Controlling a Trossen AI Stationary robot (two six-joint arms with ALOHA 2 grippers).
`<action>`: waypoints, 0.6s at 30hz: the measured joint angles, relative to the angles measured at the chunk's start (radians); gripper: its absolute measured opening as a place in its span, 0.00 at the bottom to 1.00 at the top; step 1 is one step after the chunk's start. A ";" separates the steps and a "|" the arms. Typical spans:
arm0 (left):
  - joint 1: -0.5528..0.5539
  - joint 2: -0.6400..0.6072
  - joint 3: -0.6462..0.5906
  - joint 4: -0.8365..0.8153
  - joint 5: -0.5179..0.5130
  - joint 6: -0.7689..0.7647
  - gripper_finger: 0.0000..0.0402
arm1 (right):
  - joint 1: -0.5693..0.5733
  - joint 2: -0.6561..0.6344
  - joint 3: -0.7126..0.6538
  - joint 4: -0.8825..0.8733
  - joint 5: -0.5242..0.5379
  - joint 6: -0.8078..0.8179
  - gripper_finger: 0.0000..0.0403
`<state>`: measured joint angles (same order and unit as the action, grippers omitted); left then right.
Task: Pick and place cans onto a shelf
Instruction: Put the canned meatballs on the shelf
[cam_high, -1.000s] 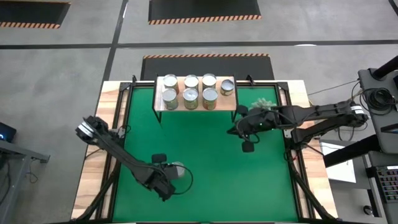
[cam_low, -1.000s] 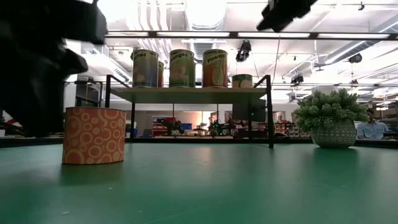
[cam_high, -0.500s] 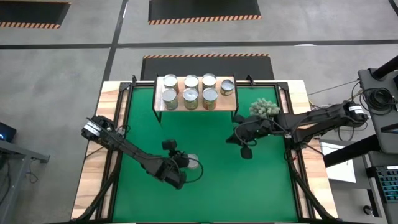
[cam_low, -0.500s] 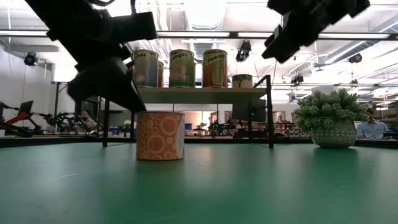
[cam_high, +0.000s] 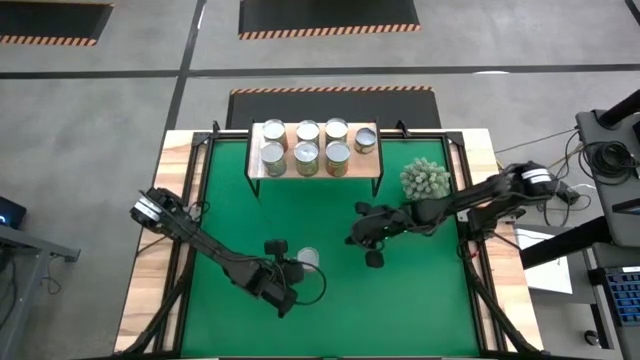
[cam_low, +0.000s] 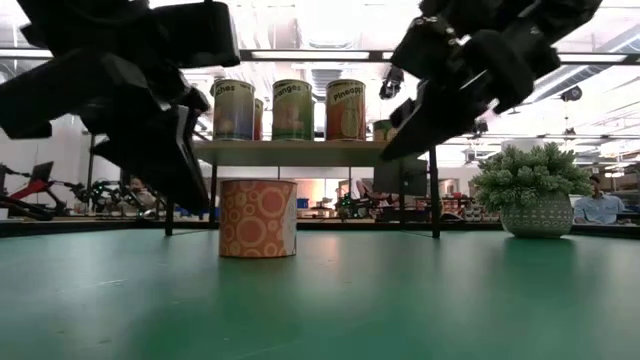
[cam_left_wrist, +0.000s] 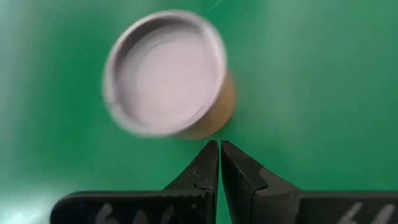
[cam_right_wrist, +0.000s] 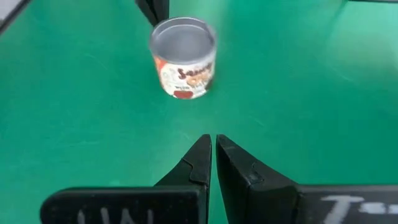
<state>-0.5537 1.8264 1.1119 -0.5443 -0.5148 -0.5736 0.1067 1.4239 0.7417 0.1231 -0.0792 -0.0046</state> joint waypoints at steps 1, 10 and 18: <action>0.000 0.007 -0.010 0.046 0.002 0.016 0.00 | 0.005 0.026 0.017 0.005 0.000 -0.009 0.03; 0.007 0.036 -0.060 0.174 -0.003 0.047 0.00 | 0.012 0.226 0.152 0.047 0.095 -0.058 0.03; 0.007 0.035 -0.061 0.160 -0.051 0.042 0.00 | 0.013 0.353 0.285 0.050 0.159 -0.139 0.03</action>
<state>-0.5465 1.8610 1.0512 -0.3840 -0.5661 -0.5312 0.1199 1.7773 1.0266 0.1730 0.0799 -0.1431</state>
